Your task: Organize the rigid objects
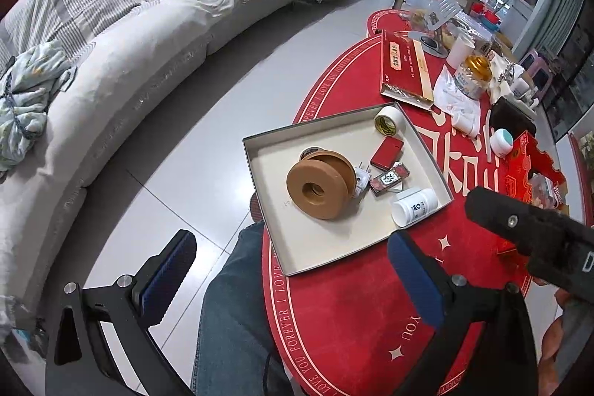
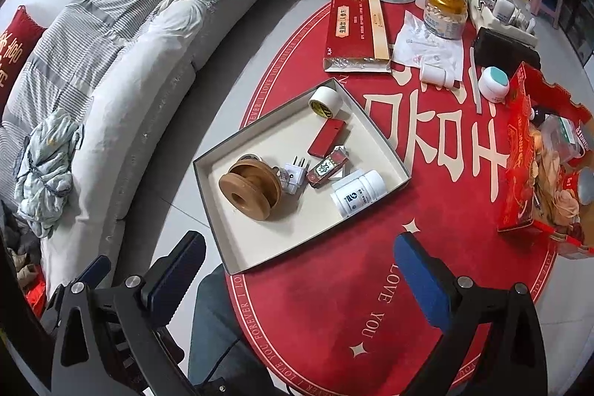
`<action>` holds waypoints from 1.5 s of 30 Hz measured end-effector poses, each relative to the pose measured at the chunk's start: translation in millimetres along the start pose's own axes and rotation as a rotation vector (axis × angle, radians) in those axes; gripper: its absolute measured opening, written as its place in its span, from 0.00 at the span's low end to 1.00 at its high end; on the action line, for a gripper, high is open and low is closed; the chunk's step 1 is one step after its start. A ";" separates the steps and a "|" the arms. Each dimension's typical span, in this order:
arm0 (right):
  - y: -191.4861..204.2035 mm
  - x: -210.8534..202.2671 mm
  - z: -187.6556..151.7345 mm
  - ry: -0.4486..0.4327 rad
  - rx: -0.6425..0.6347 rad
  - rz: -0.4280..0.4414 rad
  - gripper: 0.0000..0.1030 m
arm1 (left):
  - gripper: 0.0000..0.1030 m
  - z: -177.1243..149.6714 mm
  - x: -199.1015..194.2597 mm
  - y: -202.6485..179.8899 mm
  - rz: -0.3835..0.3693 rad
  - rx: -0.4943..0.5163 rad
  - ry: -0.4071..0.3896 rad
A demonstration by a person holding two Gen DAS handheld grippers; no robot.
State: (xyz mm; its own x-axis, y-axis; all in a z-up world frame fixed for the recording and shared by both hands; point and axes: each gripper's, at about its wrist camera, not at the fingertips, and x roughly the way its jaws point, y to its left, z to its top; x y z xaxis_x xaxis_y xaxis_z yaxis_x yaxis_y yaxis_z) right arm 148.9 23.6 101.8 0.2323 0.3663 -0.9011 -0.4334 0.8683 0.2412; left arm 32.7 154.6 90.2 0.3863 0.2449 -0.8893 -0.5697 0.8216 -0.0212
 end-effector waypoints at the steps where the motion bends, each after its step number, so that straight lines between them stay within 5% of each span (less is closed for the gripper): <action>1: 0.0 -0.3 -0.1 0.000 -0.002 0.000 0.99 | 1.00 0.3 -0.3 0.4 0.001 -0.002 -0.001; 13: 7.3 2.6 -1.3 0.005 -0.032 -0.018 0.99 | 1.00 -1.0 -0.4 -1.1 0.029 0.012 -0.013; 31: 25.2 13.4 0.3 -0.008 -0.136 -0.157 0.99 | 1.00 -4.2 5.4 8.0 0.081 0.019 -0.012; 45: 32.8 22.8 -2.3 0.009 -0.161 -0.165 0.99 | 1.00 -4.9 7.5 13.2 0.081 0.013 -0.009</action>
State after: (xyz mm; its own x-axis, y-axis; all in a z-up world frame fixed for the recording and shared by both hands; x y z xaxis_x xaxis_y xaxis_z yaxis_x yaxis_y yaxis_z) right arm 137.9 59.6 88.3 0.3039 0.2197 -0.9270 -0.5232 0.8517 0.0303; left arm 24.6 164.7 81.1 0.3458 0.3155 -0.8837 -0.5902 0.8053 0.0565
